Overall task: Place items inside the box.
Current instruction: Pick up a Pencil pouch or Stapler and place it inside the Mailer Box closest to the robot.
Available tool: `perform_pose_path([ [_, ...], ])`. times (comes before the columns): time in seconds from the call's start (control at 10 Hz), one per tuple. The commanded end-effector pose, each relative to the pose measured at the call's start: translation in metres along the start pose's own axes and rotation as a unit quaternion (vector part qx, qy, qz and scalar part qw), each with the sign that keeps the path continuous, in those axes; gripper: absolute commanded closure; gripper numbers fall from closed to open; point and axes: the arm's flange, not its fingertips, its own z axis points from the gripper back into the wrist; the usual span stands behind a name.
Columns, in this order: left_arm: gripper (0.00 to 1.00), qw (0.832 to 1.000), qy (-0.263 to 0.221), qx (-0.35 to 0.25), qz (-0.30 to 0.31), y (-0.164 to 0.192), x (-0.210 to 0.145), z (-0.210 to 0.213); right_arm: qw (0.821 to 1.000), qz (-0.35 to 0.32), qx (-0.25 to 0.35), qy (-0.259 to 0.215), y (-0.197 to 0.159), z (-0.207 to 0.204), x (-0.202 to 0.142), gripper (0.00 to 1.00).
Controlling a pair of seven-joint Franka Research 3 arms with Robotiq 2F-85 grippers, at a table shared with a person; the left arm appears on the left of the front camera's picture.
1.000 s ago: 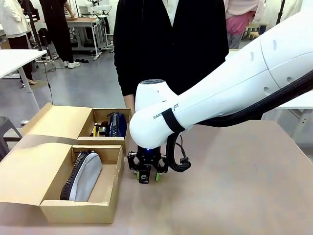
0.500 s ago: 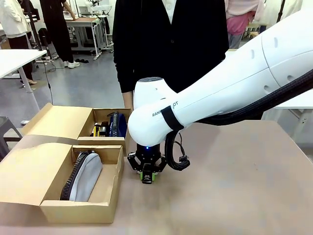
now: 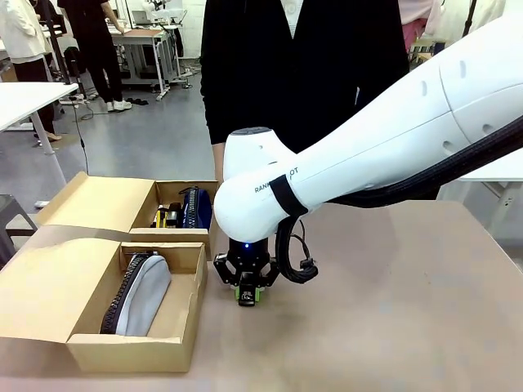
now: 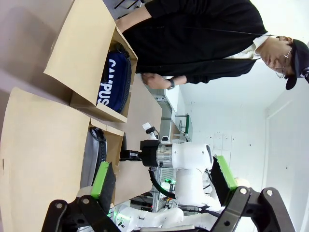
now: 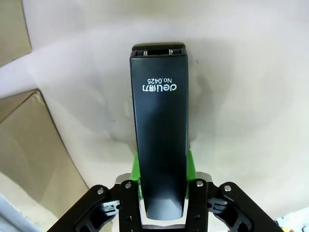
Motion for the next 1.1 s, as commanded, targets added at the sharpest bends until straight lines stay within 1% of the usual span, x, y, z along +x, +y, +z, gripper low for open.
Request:
perform_pose_path([
  [0.0,0.0,1.0,0.0,-0.007,-0.007,0.001,-0.004,0.0,1.0,0.015,0.011,0.015,-0.017,0.049,-0.03,1.0],
  [0.1,0.0,1.0,0.0,-0.007,-0.007,0.001,-0.004,0.0,0.999,0.017,0.023,0.016,-0.023,0.074,-0.048,1.0],
  [0.2,0.0,1.0,0.0,-0.007,-0.007,0.001,-0.004,0.0,0.999,0.036,0.034,0.021,-0.027,0.091,-0.067,1.0],
  [0.4,0.0,1.0,0.0,-0.007,-0.007,0.001,-0.004,0.0,0.995,0.086,0.043,0.032,-0.024,0.107,-0.106,1.0],
  [0.5,0.0,1.0,0.0,-0.007,-0.007,0.001,-0.004,0.0,0.994,0.095,0.05,0.033,-0.02,0.114,-0.121,1.0],
  [0.6,0.0,1.0,0.0,-0.007,-0.007,0.001,-0.004,0.0,0.991,0.121,0.06,0.022,-0.014,0.118,-0.135,1.0],
  [0.7,0.0,1.0,0.0,-0.007,-0.007,0.001,-0.004,0.0,0.988,0.14,0.069,0.021,-0.008,0.118,-0.144,1.0],
  [0.8,0.0,1.0,0.0,-0.007,-0.007,0.001,-0.004,0.0,0.987,0.127,0.102,-0.001,0.007,0.115,-0.144,1.0],
  [0.9,0.0,1.0,0.0,-0.007,-0.007,0.001,-0.004,0.0,0.986,0.125,0.113,0.0,0.02,0.108,-0.143,1.0],
  [1.0,0.0,1.0,0.0,-0.007,-0.007,0.001,-0.004,0.0,0.987,0.123,0.107,-0.001,0.028,0.102,-0.143,1.0],
])
